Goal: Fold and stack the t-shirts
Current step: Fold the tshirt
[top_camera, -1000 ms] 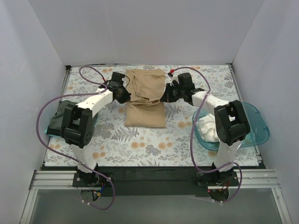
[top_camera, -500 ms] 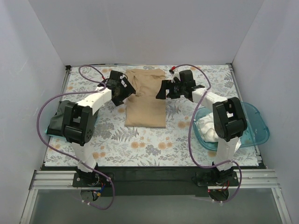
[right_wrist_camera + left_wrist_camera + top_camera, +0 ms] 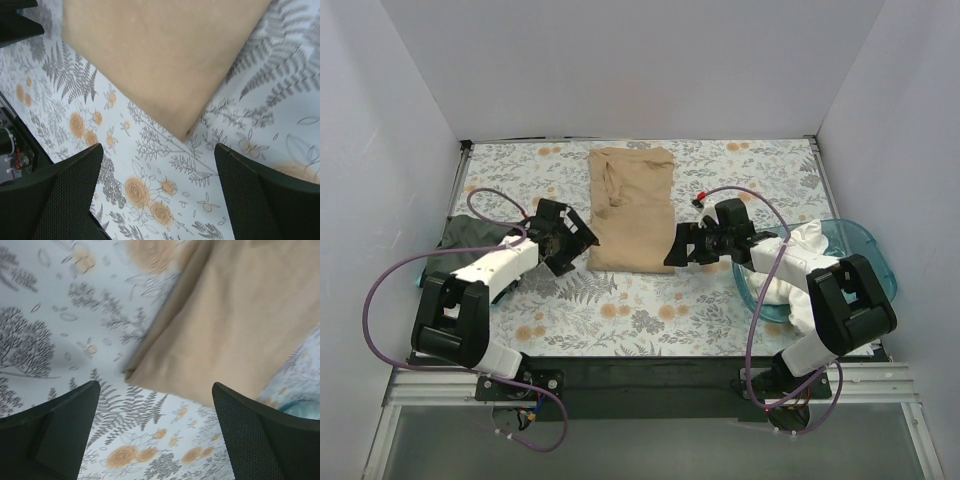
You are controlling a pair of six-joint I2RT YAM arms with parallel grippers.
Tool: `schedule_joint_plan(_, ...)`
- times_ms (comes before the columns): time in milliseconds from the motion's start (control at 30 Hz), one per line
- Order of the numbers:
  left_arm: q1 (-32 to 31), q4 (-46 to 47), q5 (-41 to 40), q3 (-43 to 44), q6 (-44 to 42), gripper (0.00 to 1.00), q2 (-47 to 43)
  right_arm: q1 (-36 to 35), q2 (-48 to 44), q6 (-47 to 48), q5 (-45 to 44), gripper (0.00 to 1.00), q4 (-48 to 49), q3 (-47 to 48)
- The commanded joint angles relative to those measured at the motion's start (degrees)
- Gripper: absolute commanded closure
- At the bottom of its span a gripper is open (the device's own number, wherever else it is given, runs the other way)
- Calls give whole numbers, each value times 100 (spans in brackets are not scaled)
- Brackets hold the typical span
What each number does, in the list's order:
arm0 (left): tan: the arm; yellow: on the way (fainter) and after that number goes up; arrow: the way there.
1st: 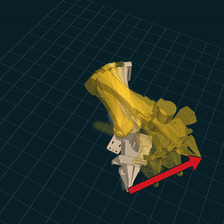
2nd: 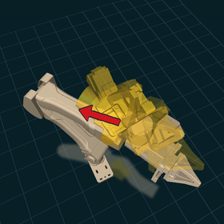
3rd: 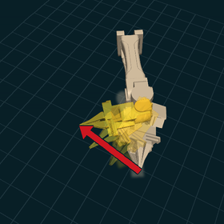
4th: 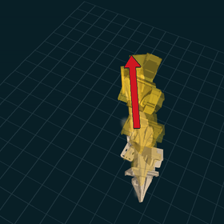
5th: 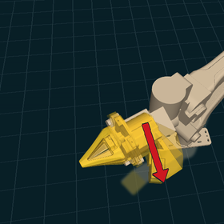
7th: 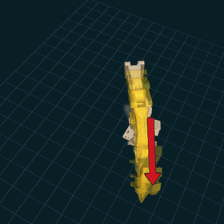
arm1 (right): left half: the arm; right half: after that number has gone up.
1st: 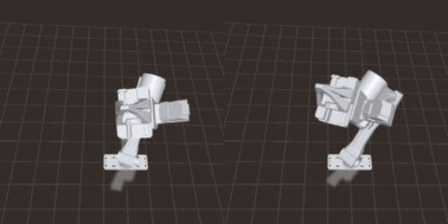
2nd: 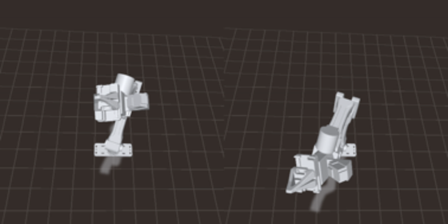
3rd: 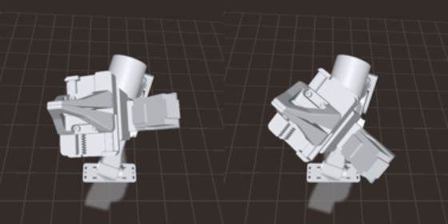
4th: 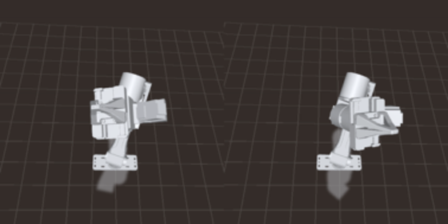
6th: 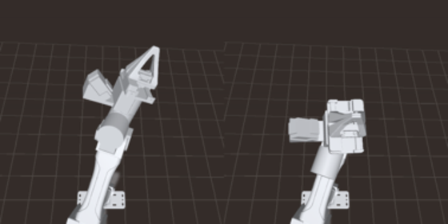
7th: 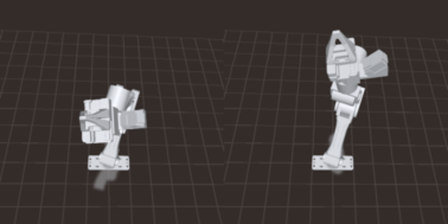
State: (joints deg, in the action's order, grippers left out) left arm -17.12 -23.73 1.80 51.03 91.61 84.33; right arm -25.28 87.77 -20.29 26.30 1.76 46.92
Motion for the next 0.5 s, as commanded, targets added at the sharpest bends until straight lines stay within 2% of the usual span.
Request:
schedule_joint_plan(0, -37, 175, 162, -426, 76, 5, -321, -135, -146, -212, 6, 2, 378, -261)
schedule_joint_plan(133, -37, 386, 302, -778, 111, 5, -278, -390, -85, -247, -529, 4, 378, -359)
schedule_joint_plan(233, -37, 430, 452, -770, 41, 15, -146, -390, 47, -291, -635, 9, 387, -350)
schedule_joint_plan(267, -37, 448, 461, -787, 41, 26, -50, -390, 100, -308, -670, 11, 387, -341)
schedule_joint_plan(333, -37, 509, 461, -787, 41, 34, 65, -408, 170, -317, -732, 16, 387, -324)
schedule_joint_plan(400, -37, 536, 452, -752, 41, 49, 241, -408, 311, -309, -706, 21, 387, -297)
schedule_joint_plan(467, -37, 536, 505, -682, 6, 56, 416, -408, 451, -308, -644, 27, 378, -245)
